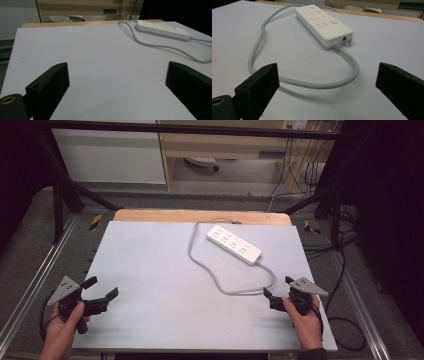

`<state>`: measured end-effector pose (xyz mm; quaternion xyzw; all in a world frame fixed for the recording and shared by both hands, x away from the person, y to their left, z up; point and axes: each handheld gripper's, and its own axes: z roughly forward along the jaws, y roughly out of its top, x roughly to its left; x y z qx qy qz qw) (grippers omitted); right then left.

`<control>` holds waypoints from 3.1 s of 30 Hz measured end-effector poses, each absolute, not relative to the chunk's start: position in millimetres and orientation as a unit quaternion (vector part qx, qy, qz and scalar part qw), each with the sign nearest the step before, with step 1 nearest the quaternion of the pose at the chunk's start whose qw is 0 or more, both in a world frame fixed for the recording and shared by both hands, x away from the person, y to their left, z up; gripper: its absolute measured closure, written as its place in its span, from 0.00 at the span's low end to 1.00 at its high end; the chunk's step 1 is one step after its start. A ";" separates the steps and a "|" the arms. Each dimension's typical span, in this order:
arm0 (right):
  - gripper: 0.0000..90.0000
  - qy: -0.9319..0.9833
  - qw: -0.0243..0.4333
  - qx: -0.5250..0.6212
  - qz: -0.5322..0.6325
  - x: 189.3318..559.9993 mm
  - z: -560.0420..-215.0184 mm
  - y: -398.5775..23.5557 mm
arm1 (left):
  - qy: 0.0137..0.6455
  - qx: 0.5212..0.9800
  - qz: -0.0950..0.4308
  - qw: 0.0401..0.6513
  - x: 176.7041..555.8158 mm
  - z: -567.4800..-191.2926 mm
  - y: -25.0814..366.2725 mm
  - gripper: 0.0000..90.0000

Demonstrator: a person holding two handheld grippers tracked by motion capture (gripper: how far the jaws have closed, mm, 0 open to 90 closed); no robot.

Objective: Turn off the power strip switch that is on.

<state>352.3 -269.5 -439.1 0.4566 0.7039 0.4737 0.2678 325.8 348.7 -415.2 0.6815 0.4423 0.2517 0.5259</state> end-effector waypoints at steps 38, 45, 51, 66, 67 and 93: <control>0.02 0.689 0.249 0.465 0.497 348.9 -432.1 -267.6 | 0.434 0.683 0.250 0.531 324.8 -414.6 347.7 0.05; 0.02 0.688 0.249 0.465 0.499 349.3 -430.0 -264.0 | 0.434 0.684 0.251 0.530 324.7 -414.5 347.9 0.05; 0.02 0.690 0.245 0.464 0.499 350.4 -426.7 -258.9 | 0.434 0.685 0.251 0.528 324.7 -414.8 348.2 0.05; 0.03 0.704 0.244 0.455 0.488 365.6 -408.9 -250.6 | 0.434 0.689 0.250 0.524 324.9 -415.9 348.1 0.05; 0.03 0.704 0.244 0.455 0.488 366.7 -408.4 -251.3 | 0.434 0.688 0.249 0.525 325.0 -416.1 347.8 0.05; 0.03 0.696 0.253 0.444 0.505 407.9 -387.4 -243.7 | 0.428 0.701 0.250 0.513 342.9 -420.5 343.7 0.05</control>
